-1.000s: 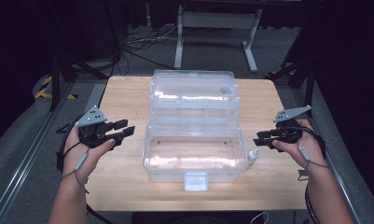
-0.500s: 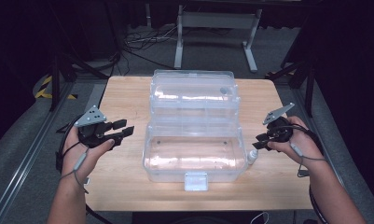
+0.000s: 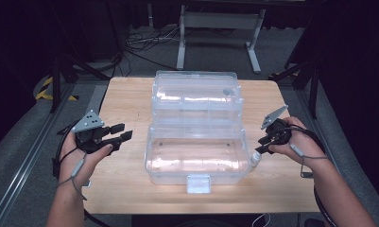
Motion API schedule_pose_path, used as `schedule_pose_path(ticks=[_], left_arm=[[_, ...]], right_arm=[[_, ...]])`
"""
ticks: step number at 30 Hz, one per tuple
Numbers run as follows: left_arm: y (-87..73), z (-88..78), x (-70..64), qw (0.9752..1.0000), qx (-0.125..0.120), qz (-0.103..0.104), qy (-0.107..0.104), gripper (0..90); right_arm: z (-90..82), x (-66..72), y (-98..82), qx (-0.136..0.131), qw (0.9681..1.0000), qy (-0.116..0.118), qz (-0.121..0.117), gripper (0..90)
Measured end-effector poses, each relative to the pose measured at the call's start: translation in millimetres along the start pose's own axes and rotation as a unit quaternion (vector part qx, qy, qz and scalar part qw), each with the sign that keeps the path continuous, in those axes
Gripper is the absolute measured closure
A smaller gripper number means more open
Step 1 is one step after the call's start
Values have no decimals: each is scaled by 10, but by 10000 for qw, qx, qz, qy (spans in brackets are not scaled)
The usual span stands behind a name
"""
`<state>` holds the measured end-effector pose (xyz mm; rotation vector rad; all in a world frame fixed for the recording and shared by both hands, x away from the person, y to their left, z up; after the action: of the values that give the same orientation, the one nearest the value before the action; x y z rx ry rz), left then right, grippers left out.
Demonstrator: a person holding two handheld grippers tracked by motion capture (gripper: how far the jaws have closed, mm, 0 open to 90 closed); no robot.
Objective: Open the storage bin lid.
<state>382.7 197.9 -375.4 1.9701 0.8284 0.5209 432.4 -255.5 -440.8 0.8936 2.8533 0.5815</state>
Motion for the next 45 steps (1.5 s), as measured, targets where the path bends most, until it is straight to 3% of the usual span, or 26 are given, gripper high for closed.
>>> schedule_pose_path(ticks=[18, 30, 45], left_arm=[[-54, -72, 3, 9999, -2, -101, 68, 567], [-58, -74, -3, 9999, 1, -107, 34, 566], [-64, -78, -5, 9999, 18, -121, 25, 567]], right_arm=[[142, 46, -36, 611, 9973, 65, -412, 593], [319, 39, -84, 1059, 9912, 39, -791, 586], [482, 13, -114, 1313, 9870, 95, -921, 584]])
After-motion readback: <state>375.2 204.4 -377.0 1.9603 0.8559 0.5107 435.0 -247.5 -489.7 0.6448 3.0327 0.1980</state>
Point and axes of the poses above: each handheld gripper's, and its own axes: z roughly forward along the jaws, y roughly out of its top, x roughly to its left, the point moved 8 cm from there along z, roughly forward along the jaws, and after that the axes turned 7 degrees about z, right-handed, at the moved point
